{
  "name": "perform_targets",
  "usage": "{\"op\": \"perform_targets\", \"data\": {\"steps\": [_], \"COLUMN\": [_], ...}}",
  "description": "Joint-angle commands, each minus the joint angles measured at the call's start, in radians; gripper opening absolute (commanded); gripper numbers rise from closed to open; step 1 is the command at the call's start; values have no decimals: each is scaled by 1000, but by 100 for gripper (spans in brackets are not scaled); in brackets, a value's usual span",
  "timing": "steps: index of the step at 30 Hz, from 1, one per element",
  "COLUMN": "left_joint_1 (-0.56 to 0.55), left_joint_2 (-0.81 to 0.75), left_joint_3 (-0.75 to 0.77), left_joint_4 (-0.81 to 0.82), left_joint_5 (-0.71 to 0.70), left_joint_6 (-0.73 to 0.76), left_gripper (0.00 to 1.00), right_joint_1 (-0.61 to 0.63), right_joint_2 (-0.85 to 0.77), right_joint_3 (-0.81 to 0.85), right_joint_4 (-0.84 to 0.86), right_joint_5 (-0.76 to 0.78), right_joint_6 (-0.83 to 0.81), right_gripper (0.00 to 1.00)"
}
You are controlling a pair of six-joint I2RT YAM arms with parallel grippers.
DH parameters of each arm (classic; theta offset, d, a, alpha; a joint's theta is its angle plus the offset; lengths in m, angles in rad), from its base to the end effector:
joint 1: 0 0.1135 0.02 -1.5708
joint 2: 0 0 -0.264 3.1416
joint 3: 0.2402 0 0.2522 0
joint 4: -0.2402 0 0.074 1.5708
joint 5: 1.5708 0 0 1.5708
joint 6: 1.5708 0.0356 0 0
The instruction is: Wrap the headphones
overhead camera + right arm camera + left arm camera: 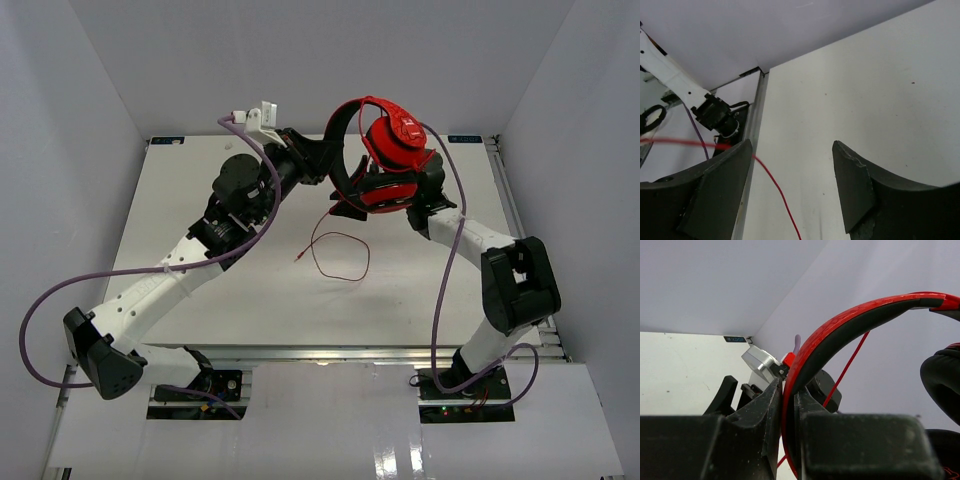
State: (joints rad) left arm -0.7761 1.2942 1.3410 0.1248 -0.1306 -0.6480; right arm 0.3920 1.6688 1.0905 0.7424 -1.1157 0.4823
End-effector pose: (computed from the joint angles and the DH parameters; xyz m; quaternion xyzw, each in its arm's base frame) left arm 0.2155 -0.2051 0.4575 -0.0087 0.6444 -0.4670 0.6054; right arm 0.3317 0.1717 0.3072 -0.3786 0.5664 0.5841 0.4413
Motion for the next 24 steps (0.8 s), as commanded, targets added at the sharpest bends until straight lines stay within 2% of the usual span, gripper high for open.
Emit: {"op": "perform_targets", "data": {"steps": [1,7,9,11,13,14,16,19,21,22,24], "left_joint_1": [-9,-10,-11,-11,-10,-11,-9,-9,-9,-9,-11], "left_joint_2": [-32,-34,-40,-51,-57,-59,-66,-81,-101,-109,-121], "left_joint_3": [60,75,71,63,57,55,45,32,18,12,0], "left_joint_4": [21,13,9,9,10,10,9,4,1,-4,-10], "left_joint_5": [-87,-109,-131,-143,-144,-145,-150,-175,-192,-210,-242], "left_joint_6": [-88,-98,-90,-87,-86,-85,-85,-82,-75,-69,-61], "left_gripper": [0,0,0,0,0,0,0,0,0,0,0], "right_joint_1": [33,51,51,51,72,74,44,24,-4,-29,-83], "right_joint_2": [57,61,15,-56,-100,-108,-120,-168,-207,-224,-252], "right_joint_3": [-3,-25,-54,-38,16,16,0,-60,-109,-118,-165], "right_joint_4": [403,467,343,-123,-357,-429,-462,-477,-469,-468,-457], "right_joint_5": [-32,-26,6,190,507,610,722,813,791,703,403], "right_joint_6": [293,320,229,-58,-298,-308,-288,-305,-347,-370,-497], "right_gripper": [74,76,79,83,90,92,94,97,97,94,93]}}
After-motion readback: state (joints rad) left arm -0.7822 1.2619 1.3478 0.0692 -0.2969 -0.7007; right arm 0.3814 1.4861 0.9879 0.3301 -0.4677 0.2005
